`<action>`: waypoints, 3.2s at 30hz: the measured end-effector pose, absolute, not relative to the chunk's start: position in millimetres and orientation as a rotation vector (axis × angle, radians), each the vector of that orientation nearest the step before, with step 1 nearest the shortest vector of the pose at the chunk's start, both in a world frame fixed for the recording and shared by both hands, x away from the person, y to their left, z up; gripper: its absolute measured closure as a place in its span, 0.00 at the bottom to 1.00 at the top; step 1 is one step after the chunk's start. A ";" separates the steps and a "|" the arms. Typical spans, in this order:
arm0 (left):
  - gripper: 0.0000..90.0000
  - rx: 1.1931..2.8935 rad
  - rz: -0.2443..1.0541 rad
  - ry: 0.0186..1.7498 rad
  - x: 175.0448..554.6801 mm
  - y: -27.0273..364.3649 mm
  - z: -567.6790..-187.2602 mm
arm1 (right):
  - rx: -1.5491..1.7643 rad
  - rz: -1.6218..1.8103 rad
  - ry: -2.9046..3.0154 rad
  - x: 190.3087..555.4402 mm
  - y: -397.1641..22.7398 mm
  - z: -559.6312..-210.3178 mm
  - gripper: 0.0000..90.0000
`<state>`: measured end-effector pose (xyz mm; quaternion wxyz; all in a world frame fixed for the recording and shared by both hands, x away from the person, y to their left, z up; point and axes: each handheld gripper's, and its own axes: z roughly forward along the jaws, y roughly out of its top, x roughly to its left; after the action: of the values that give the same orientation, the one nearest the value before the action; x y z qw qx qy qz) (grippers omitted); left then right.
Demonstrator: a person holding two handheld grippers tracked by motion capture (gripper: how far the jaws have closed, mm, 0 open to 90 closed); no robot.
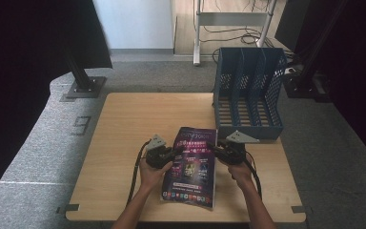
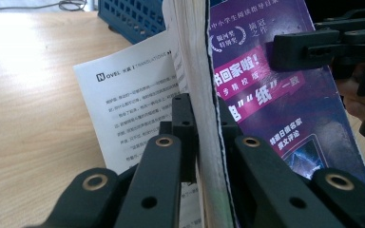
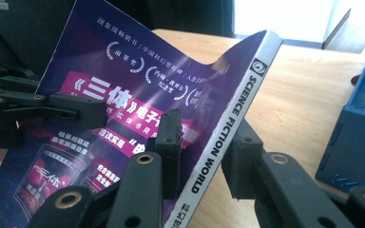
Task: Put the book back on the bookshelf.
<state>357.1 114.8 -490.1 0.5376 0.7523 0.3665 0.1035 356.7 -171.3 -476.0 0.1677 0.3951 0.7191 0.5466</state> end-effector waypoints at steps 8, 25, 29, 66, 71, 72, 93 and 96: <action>0.94 1.791 0.258 0.857 356.5 114.4 -485.1 | 1.114 1.569 2.025 354.1 -173.7 -471.9 0.79; 0.95 1.763 0.281 0.821 354.3 117.2 -468.8 | 1.073 1.633 1.985 346.6 -175.0 -454.9 0.83; 0.95 1.754 0.291 0.812 353.3 117.1 -464.4 | 1.055 1.644 1.973 344.2 -175.6 -450.9 0.83; 0.96 1.720 0.354 0.723 350.0 115.2 -430.7 | 0.912 1.665 1.904 333.5 -178.3 -420.3 0.86; 0.96 1.721 0.351 0.728 350.7 114.9 -433.2 | 0.917 1.661 1.901 333.9 -178.4 -422.6 0.86; 0.96 1.722 0.351 0.729 350.9 114.9 -433.4 | 0.917 1.661 1.901 333.9 -178.4 -422.6 0.86; 0.95 1.725 0.372 0.745 361.8 115.0 -437.2 | 0.883 1.637 1.902 336.2 -174.1 -421.4 0.87; 0.95 1.714 0.367 0.753 367.9 118.0 -434.1 | 0.857 1.644 1.880 338.0 -170.4 -417.6 0.88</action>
<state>367.9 118.0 -434.1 0.5786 0.7327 0.3220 0.1570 338.0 -170.4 -417.6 0.2481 0.3143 0.6899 0.6031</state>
